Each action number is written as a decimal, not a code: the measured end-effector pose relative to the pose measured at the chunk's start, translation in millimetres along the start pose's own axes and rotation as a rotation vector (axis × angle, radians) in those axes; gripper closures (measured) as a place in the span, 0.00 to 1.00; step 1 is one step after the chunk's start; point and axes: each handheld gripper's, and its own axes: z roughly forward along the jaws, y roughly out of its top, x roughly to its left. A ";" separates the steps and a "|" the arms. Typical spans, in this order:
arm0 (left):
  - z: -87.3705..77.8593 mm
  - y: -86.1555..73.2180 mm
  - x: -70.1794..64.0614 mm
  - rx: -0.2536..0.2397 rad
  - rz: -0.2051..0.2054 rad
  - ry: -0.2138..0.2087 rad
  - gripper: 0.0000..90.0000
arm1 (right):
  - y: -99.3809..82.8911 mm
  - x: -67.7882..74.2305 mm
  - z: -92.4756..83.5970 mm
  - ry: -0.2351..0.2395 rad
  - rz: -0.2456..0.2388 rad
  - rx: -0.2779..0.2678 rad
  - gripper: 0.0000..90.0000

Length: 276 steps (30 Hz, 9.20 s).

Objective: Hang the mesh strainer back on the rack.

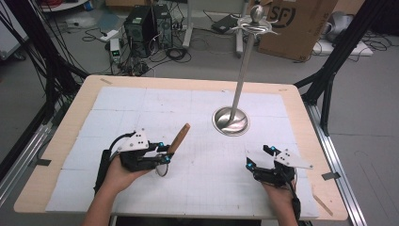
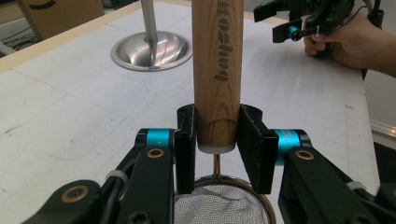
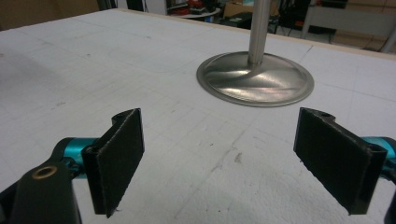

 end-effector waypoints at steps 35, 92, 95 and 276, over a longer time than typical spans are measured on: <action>17.7 29.0 -14.6 -0.125 0.039 -0.122 0.76 | 95.5 44.1 20.9 0.413 -0.025 -0.196 0.22; 42.4 46.8 -27.0 -0.183 0.082 -0.269 0.76 | 131.7 82.8 44.1 0.701 -0.066 -0.158 0.65; 42.3 45.2 -26.4 -0.184 0.078 -0.270 0.76 | 131.7 84.0 43.4 0.711 -0.072 -0.153 0.71; -18.8 -13.3 14.6 -0.103 -0.018 0.132 0.19 | 283.4 -70.5 18.6 0.024 -0.017 -0.101 0.60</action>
